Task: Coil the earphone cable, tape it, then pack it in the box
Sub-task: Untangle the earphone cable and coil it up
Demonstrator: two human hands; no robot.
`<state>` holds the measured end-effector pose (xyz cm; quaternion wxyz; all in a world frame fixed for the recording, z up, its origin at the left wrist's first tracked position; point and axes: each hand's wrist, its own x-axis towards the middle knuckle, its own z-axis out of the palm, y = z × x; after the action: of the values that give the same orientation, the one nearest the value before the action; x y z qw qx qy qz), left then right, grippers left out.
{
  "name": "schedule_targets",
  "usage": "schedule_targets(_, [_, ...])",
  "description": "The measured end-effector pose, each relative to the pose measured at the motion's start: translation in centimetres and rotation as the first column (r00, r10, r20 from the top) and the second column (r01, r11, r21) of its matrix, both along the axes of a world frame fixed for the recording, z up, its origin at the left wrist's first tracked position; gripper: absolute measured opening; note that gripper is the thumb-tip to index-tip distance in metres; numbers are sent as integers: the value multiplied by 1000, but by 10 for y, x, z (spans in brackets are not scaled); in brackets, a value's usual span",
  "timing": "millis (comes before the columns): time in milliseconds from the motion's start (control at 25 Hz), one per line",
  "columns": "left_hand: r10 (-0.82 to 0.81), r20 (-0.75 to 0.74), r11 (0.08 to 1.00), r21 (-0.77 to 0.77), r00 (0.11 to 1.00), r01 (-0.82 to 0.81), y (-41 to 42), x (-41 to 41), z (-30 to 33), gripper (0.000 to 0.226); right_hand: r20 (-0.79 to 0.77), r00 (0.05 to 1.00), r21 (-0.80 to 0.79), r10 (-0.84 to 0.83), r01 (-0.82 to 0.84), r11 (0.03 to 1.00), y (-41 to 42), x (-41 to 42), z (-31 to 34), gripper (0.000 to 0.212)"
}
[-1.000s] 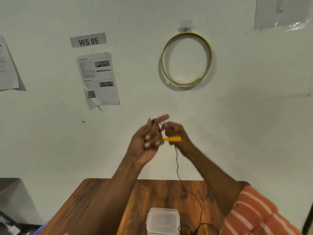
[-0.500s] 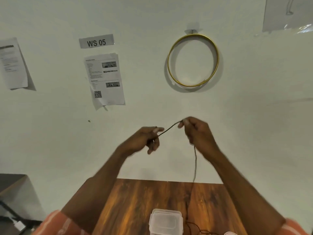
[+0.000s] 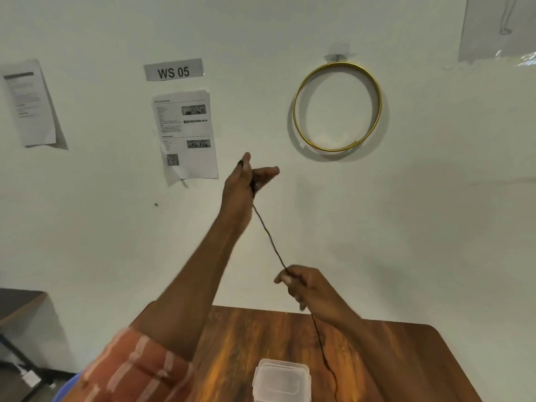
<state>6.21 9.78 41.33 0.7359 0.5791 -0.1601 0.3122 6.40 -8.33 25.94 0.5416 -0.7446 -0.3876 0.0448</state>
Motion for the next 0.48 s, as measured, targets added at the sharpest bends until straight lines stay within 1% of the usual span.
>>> schedule_targets(40, [137, -8, 976, 174, 991, -133, 7, 7, 4, 42, 34, 999, -15, 28, -27, 1000, -4, -5, 5, 22])
schedule_targets(80, [246, -11, 906, 359, 969, -226, 13, 13, 4, 39, 73, 997, -10, 35, -34, 999, -9, -7, 16, 23])
schedule_targets(120, [318, -21, 813, 521, 948, -261, 17, 17, 1, 38, 108, 994, 15, 20, -22, 1000, -15, -7, 32, 24])
schedule_targets(160, [334, -56, 739, 635, 941, -225, 19, 18, -5, 38, 126, 992, 70, -16, 8, 998, -21, -4, 50, 25])
schedule_targets(200, [292, -131, 713, 690, 947, -125, 18, 17, -16, 40, 122, 991, 143, -59, 42, 989, -27, 2, 69, 27])
schedule_targets(240, [211, -233, 730, 683, 949, 5, 15, 14, -26, 42, 108, 989, 221, -97, 71, 973, -32, 10, 88, 28])
schedule_targets(280, [102, -339, 772, 620, 935, 141, 9, 8, -39, 43, 89, 988, 286, -123, 93, 954, -36, 20, 105, 29])
schedule_targets(320, [-39, -429, 809, 517, 903, 281, -1, 0, -52, 44, 71, 987, 323, -143, 113, 940, -39, 29, 120, 30])
schedule_targets(360, [-217, -483, 821, 380, 848, 426, -10, -9, -63, 45, 64, 985, 336, -159, 128, 933, -38, 40, 130, 30])
schedule_targets(400, [-411, -493, 794, 220, 767, 567, -21, -18, -71, 47, 58, 984, 333, -170, 141, 932, -36, 51, 136, 30])
schedule_targets(440, [-574, -458, 736, 75, 679, 673, -29, -26, -76, 49, 41, 983, 331, -179, 156, 931, -32, 61, 135, 30])
schedule_targets(480, [-685, -383, 681, -36, 620, 731, -35, -31, -76, 50, 7, 982, 333, -187, 174, 927, -25, 67, 131, 29])
